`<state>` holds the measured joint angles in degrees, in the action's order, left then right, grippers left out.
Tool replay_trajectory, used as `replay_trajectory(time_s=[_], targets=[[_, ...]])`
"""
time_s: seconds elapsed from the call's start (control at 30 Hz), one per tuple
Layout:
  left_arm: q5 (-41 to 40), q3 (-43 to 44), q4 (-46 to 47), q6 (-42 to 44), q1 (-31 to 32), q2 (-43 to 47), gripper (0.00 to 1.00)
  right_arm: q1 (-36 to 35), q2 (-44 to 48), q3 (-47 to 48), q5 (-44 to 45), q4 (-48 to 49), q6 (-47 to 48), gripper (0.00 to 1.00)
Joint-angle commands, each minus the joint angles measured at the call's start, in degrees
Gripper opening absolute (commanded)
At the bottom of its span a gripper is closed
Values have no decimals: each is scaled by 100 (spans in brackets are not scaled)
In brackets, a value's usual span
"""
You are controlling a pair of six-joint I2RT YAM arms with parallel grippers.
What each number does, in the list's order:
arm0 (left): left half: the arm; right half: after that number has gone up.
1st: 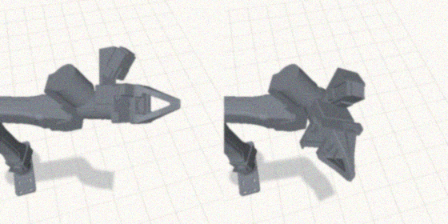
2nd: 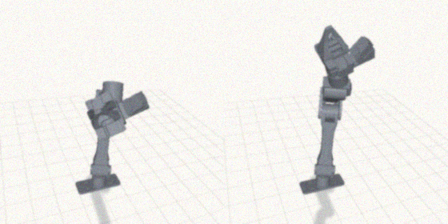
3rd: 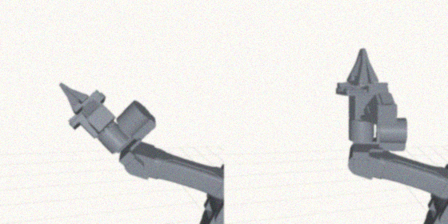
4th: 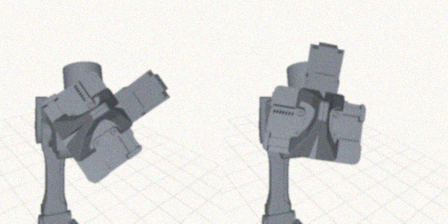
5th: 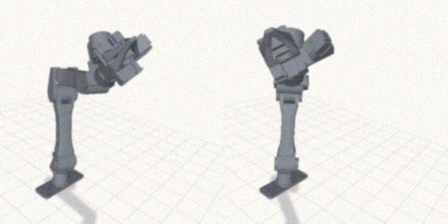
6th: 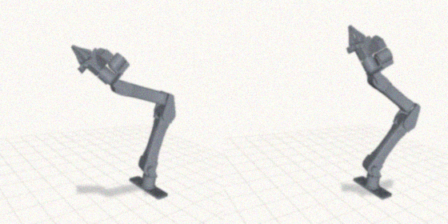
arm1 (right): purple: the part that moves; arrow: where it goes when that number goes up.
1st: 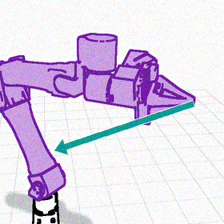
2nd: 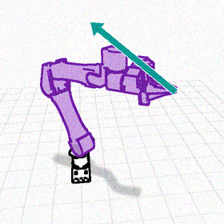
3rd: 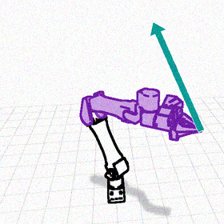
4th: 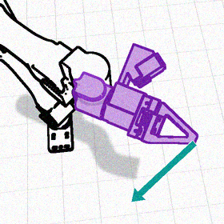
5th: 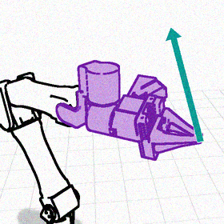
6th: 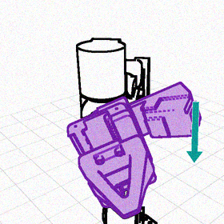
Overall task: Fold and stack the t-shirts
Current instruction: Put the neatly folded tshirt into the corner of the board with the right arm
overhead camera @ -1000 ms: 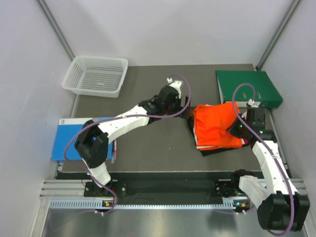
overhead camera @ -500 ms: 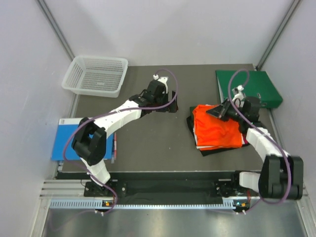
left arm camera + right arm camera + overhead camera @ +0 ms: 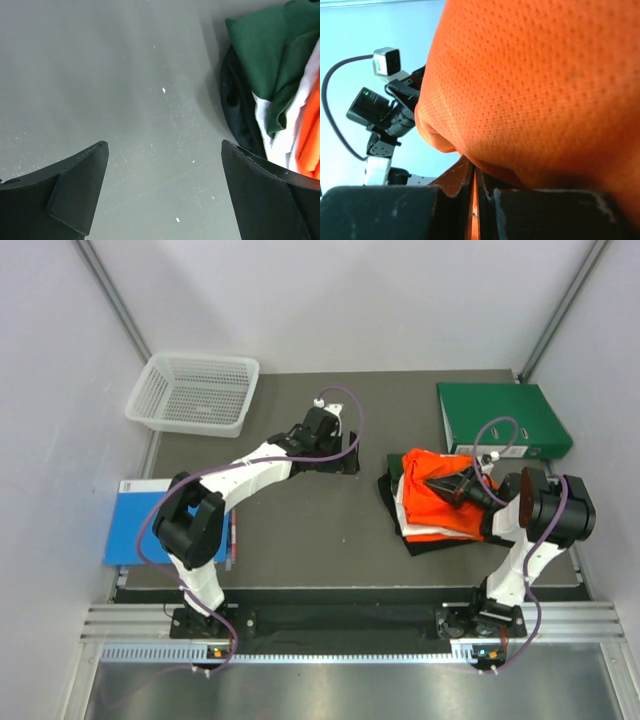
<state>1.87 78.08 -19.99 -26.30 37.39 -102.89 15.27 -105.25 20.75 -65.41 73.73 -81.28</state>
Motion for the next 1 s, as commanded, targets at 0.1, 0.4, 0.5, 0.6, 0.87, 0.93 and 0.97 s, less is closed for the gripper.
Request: replay_trajectory(time_s=[0.1,0.4,0.5,0.6,0.87,0.93,0.97], targets=[[-64,111,-67,90,14,-143,99,56,-322,-80,-69,2356,-530,1],[-29,102,-67,38,6,-258,99,-630,1417,332,-253,981,-372,0],[-29,102,-75,46,6,-249,99,-911,1988,578,-104,-693,435,0],[-64,93,-84,38,14,-249,99,-1315,2612,1208,334,-4006,2303,0],[260,391,346,3,6,-363,99,-1975,3177,1187,1048,-6109,4024,0],[471,715,399,-24,6,-485,99,-1992,3239,783,864,-5749,3804,0],[490,839,373,-15,6,-538,99,-1984,3317,642,811,-5469,3716,0]])
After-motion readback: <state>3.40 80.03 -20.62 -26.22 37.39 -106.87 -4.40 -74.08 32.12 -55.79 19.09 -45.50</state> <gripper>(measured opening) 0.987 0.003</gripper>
